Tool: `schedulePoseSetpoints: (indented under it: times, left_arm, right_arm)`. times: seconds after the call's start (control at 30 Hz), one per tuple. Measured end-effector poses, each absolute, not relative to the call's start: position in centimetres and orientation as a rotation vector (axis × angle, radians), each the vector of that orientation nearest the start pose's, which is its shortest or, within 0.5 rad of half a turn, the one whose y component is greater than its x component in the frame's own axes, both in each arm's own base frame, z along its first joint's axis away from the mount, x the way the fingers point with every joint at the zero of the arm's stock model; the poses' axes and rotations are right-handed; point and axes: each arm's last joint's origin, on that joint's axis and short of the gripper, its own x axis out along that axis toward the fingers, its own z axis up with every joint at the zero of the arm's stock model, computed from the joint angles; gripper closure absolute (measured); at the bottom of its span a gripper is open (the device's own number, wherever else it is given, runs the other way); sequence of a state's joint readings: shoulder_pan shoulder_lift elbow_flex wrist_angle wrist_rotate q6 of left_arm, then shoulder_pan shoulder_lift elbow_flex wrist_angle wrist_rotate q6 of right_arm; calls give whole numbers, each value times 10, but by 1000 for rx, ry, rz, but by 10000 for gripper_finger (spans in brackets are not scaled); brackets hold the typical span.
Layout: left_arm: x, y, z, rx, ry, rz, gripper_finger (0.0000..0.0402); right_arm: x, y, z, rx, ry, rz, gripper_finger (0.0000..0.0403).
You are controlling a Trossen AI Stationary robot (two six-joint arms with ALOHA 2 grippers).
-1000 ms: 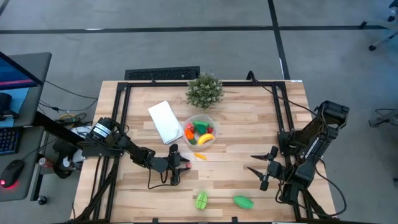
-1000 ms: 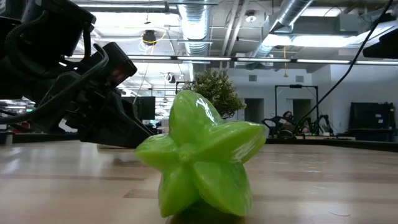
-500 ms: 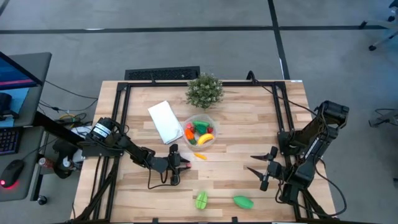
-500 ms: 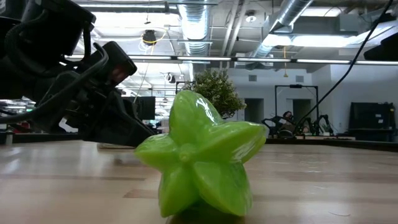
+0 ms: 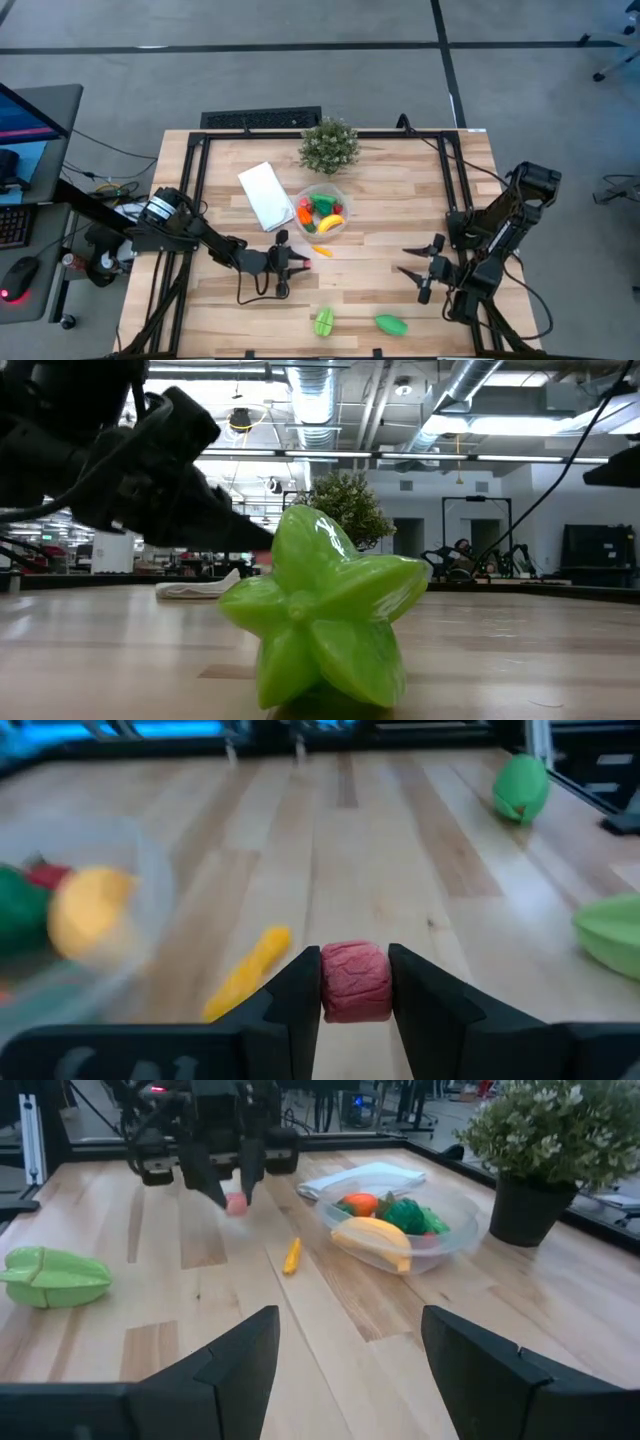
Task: Pick and placing Produce into tupperware
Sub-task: Put the pink peach into the transparent bin
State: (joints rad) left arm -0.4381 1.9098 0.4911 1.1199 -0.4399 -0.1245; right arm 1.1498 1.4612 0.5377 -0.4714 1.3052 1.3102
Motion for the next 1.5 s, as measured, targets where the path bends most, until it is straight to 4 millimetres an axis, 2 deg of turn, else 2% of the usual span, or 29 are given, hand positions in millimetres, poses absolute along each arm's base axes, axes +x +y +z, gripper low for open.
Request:
schedulePoseSetpoints:
  times: [0.27,0.6,0.83,1.03,1.2,1.5]
  left_arm:
    - [277,-95,114,72,192,199,298]
    - [287,-44,137,-23,155,303,298]
    - [287,-11,135,-71,227,374,298]
    - [286,9,130,-110,284,419,298]
    - [285,18,127,-132,311,430,298]
    - [285,18,127,-118,316,407,298]
  right_arm:
    - [106,168,126,6,264,-356,163]
    - [106,168,126,5,264,-356,163]
    - [106,168,126,5,264,-356,163]
    - [106,168,126,5,264,-356,163]
    - [106,168,126,5,264,-356,163]
    - [106,168,126,5,264,-356,163]
